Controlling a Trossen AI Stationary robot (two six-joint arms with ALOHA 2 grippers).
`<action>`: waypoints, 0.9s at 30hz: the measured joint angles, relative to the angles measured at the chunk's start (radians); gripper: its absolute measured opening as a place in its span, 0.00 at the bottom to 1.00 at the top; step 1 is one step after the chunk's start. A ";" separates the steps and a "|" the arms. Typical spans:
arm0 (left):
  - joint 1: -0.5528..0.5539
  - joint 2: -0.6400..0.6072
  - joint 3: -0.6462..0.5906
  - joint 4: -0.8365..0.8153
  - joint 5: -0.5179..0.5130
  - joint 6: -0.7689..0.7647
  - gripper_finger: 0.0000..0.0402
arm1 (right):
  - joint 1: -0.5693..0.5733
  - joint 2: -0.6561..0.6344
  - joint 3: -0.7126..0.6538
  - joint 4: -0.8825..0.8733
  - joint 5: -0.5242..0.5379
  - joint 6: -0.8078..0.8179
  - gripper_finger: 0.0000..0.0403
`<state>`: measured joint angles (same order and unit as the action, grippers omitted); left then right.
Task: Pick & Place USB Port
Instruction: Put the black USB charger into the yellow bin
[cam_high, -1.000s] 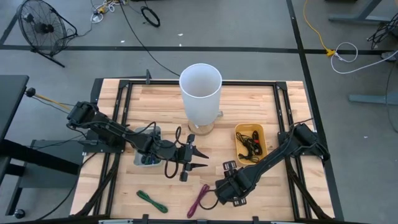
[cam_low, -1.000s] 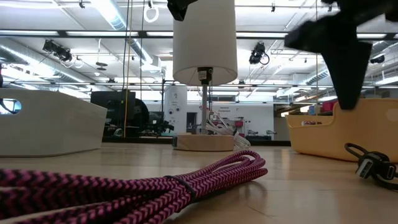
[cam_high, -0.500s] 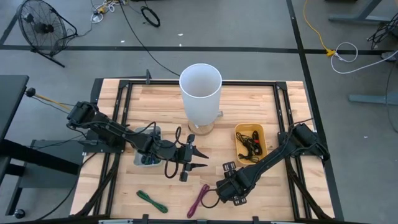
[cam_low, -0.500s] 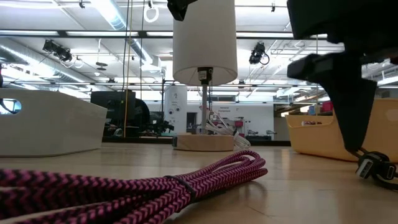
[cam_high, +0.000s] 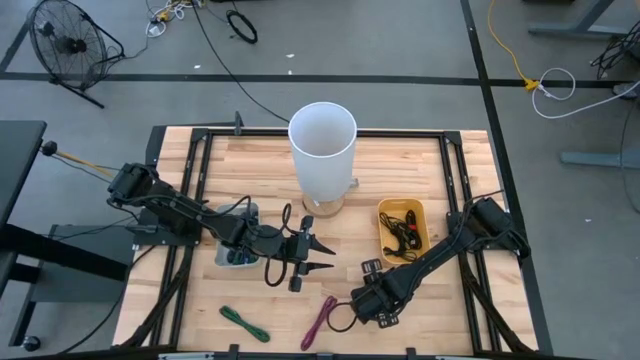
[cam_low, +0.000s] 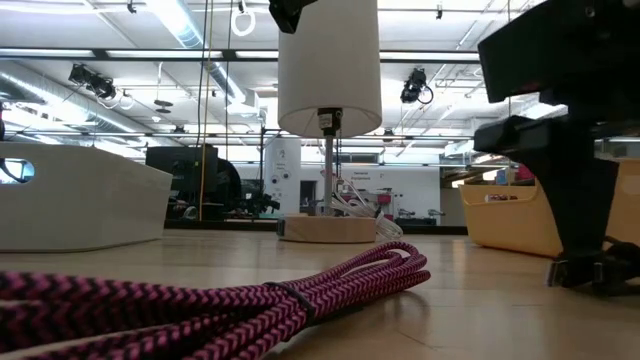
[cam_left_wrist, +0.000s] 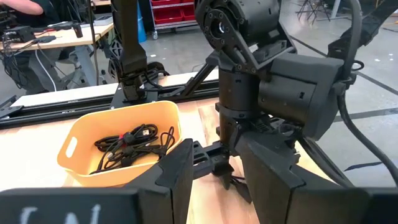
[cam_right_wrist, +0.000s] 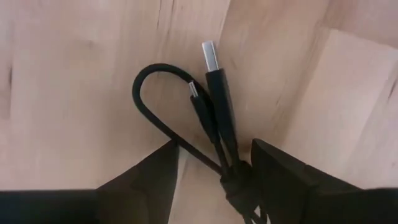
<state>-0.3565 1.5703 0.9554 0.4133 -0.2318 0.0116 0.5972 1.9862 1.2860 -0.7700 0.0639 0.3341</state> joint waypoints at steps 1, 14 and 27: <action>0.000 0.000 0.000 0.000 0.000 0.000 0.35 | 0.000 -0.001 -0.005 0.001 -0.007 0.014 0.47; 0.000 0.000 0.000 0.000 0.000 0.000 0.35 | -0.031 -0.033 0.014 -0.027 -0.021 0.102 0.02; 0.000 0.000 0.000 0.000 0.000 0.000 0.35 | -0.067 -0.212 0.275 -0.455 0.098 0.409 0.01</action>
<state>-0.3565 1.5700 0.9554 0.4130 -0.2319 0.0113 0.5297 1.7741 1.5611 -1.2250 0.1616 0.7428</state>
